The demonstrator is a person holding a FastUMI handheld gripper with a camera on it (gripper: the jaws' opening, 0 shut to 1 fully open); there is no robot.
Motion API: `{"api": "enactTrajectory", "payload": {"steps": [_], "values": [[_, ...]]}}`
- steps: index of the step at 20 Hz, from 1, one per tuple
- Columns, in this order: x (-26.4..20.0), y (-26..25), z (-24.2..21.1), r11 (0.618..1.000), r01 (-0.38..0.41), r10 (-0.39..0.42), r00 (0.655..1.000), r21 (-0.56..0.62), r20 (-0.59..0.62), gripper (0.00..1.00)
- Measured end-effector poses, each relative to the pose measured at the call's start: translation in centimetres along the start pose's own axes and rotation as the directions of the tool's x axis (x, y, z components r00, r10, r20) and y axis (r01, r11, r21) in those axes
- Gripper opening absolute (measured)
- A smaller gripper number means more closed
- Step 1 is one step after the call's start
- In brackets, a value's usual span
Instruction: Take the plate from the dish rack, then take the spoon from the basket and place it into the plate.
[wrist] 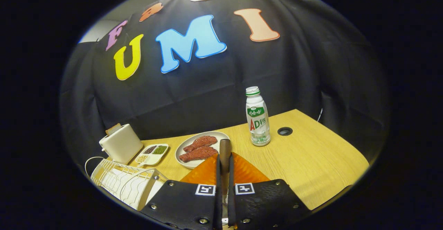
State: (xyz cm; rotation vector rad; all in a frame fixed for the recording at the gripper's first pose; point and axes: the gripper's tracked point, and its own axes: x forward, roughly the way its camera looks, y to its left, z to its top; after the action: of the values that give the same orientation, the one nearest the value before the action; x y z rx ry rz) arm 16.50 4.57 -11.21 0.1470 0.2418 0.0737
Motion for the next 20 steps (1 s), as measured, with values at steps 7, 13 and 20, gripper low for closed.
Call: {"api": "enactTrajectory", "payload": {"steps": [7, 13, 20], "values": [[-3.2, 1.3, 5.0, 0.999, 0.004, -0.006, 0.998, 0.032, 0.055, 0.06], [-9.9, 3.6, 7.6, 0.999, -0.031, 0.033, 0.996, -0.028, 0.077, 0.06], [-18.1, 9.2, 2.6, 0.982, -0.17, 0.172, 0.985, -0.084, 0.022, 0.06]]}}
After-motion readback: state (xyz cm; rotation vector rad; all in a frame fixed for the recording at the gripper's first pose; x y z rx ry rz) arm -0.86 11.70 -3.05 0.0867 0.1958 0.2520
